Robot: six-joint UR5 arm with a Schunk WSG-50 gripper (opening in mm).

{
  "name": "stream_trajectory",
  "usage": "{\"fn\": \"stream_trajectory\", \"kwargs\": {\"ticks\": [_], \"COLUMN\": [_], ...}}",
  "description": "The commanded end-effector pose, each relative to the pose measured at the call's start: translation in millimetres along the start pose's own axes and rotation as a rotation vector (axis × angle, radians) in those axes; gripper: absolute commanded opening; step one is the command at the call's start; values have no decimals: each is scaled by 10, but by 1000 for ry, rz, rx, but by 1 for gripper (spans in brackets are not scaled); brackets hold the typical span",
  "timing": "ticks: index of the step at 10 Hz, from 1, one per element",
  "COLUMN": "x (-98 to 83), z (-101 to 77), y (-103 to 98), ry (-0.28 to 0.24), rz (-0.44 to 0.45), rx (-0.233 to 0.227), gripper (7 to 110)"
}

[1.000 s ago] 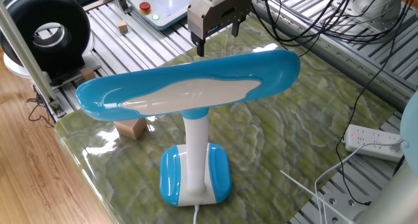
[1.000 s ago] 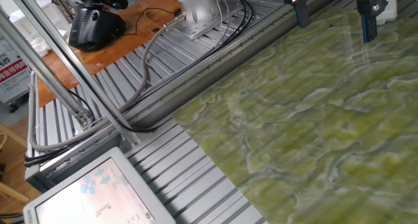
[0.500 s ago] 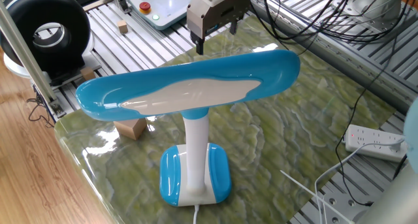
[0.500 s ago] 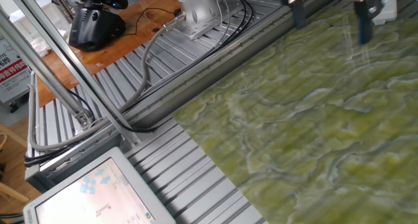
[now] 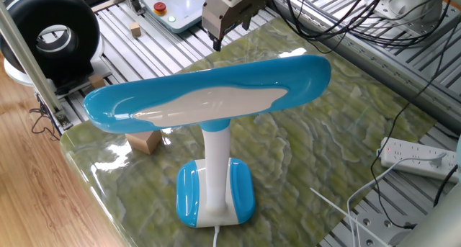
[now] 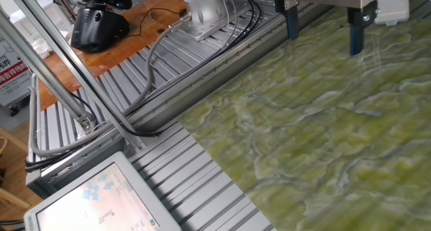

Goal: Turn on the desk lamp by pressing the button

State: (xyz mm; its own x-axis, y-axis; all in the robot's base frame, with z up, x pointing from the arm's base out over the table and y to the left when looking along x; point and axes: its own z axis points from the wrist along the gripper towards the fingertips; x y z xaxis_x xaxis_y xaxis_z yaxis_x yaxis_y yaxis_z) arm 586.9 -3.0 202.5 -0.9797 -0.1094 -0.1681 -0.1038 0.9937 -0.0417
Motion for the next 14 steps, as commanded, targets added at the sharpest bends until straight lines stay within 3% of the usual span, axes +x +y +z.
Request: {"fn": "stream_trajectory", "kwargs": {"ticks": [1,4,7,9,11,14], "x": [-45,-34,136,407,443,414], "z": [-14,-14,-38,-98,-110,-68], "y": [61,136,347,549,550,331], "ry": [-19,-17,45,135,144,144], "rz": [-4,-19,-90,-237,-292,-301], "rx": [-24,-45,-132,-233,-236,-141], "gripper": [7,7,7,7,7,7]}}
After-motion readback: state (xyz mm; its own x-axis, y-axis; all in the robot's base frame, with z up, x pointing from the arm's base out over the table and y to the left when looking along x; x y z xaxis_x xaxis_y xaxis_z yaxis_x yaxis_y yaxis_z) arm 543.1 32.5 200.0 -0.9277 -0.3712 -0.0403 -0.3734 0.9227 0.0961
